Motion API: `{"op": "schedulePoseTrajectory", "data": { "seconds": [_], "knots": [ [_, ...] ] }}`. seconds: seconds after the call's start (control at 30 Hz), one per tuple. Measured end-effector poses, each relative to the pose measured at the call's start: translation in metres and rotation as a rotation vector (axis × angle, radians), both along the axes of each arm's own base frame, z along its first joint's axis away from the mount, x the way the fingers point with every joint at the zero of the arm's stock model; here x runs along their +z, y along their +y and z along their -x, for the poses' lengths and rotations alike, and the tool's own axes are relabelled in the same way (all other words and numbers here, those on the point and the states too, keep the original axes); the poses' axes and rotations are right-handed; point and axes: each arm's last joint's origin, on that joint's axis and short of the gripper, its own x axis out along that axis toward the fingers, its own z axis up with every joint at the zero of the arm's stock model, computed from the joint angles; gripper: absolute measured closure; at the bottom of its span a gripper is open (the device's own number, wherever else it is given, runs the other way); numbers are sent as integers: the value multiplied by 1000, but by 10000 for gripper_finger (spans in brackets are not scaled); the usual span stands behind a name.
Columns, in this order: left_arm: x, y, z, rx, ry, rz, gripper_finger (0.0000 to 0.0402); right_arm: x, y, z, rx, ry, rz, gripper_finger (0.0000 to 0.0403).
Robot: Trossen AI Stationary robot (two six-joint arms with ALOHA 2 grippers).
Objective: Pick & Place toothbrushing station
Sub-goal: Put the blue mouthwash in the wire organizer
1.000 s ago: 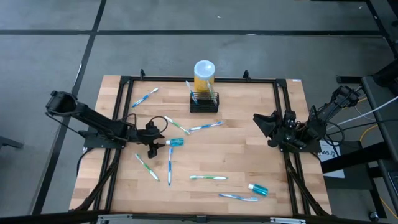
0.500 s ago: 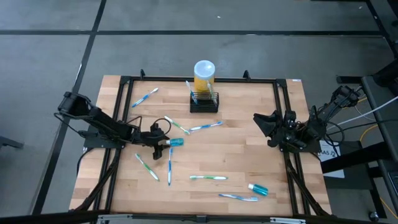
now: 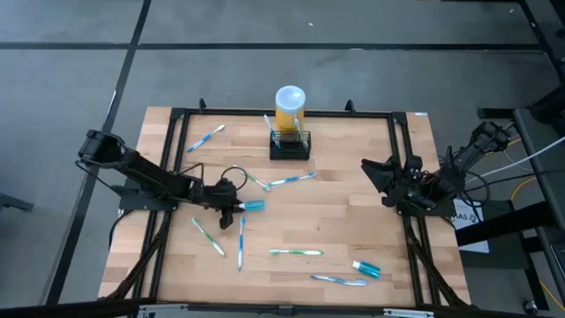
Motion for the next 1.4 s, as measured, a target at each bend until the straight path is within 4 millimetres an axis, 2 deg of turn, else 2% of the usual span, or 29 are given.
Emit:
{"op": "schedulePoseTrajectory", "data": {
  "seconds": [0.1, 0.2, 0.37, 0.47, 0.7, 0.93, 1.1, 1.23, 1.33, 1.4],
  "knots": [
    [30, -1, -16, -30, 0, -24, 314, 3, -1, 1, 0, -20, 1, 257],
    [72, -2, -30, -79, -35, -84, 314, 5, -1, 2, 0, -27, 10, 257],
    [127, 7, -42, -121, 10, -176, 314, 6, -1, 2, 22, -37, 31, 257],
    [162, 22, -51, -93, 5, -202, 314, 7, -1, 2, 42, -53, 42, 257],
    [210, 65, -74, -167, 258, -283, 314, 11, -1, 3, 69, -81, 83, 257],
    [233, 94, -107, -399, 474, -427, 314, 12, 0, 3, 95, -88, 129, 257],
    [231, 106, -132, -530, 696, -659, 314, 13, 0, 3, 105, -98, 164, 257],
    [230, 113, -142, -512, 708, -720, 314, 14, 0, 4, 104, -98, 182, 257],
    [219, 117, -147, -550, 847, -886, 314, 14, 1, 4, 104, -96, 190, 257],
    [213, 120, -153, -549, 880, -964, 314, 14, 1, 4, 102, -91, 205, 257]
  ]
}}
